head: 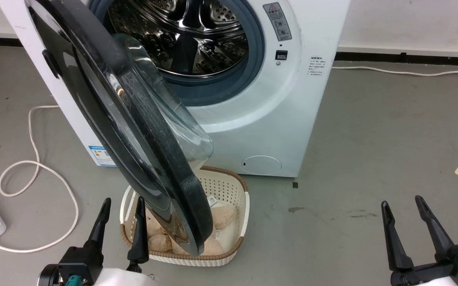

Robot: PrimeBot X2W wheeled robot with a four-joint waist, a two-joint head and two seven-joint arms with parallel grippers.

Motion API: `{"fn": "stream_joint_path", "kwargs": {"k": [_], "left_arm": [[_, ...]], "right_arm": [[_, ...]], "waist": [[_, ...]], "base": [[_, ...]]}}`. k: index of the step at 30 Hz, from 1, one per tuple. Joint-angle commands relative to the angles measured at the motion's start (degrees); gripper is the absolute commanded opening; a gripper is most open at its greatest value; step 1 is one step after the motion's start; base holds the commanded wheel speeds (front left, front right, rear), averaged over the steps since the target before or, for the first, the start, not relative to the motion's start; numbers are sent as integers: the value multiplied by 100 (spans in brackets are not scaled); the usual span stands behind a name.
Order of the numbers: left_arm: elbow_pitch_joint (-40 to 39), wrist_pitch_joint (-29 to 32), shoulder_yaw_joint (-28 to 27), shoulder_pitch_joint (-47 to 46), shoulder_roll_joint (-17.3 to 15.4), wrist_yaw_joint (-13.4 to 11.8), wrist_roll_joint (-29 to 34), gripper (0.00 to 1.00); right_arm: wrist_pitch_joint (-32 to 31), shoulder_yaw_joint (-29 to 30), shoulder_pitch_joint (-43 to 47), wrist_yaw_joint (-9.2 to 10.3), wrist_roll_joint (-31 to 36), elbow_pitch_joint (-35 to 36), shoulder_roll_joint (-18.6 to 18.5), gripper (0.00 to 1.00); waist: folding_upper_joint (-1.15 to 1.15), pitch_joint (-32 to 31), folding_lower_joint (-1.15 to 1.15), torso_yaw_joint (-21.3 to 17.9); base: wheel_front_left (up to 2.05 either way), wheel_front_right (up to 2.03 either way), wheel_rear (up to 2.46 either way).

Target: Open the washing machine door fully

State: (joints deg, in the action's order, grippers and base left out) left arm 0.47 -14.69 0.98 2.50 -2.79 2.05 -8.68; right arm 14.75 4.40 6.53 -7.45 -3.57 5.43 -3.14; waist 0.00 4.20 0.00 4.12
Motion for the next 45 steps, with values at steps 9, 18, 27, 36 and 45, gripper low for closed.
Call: {"fn": "stream_joint_path", "kwargs": {"k": [9, 18, 27, 36, 45], "left_arm": [[17, -30, 10, -79, -9, -72, -1, 0], [-634, -30, -362, -190, -9, -292, -435, 0], [-2443, -30, -255, -1071, -9, -405, -576, 0], [-2750, 687, 1553, -1137, -9, -329, -124, 0], [-1594, 1362, 2960, -611, -9, -597, -796, 0]], "right_arm": [[25, -17, -53, -3, -13, -5, 25, 100], [25, -28, -86, -3, -77, -85, 25, 100], [25, 37, -64, -3, -100, -177, 26, 100], [25, -8, -56, -3, -144, -238, 26, 100], [25, -1, -93, -3, -203, -281, 26, 100]], "waist": [[0, 12, 0, 6], [0, -76, 0, 19], [0, -274, 0, 74], [0, -346, 0, 42], [0, -304, 0, 29]], "base": [[0, 0, 0], [0, 0, 0], [0, 0, 0], [0, 0, 0], [0, 0, 0]]}}
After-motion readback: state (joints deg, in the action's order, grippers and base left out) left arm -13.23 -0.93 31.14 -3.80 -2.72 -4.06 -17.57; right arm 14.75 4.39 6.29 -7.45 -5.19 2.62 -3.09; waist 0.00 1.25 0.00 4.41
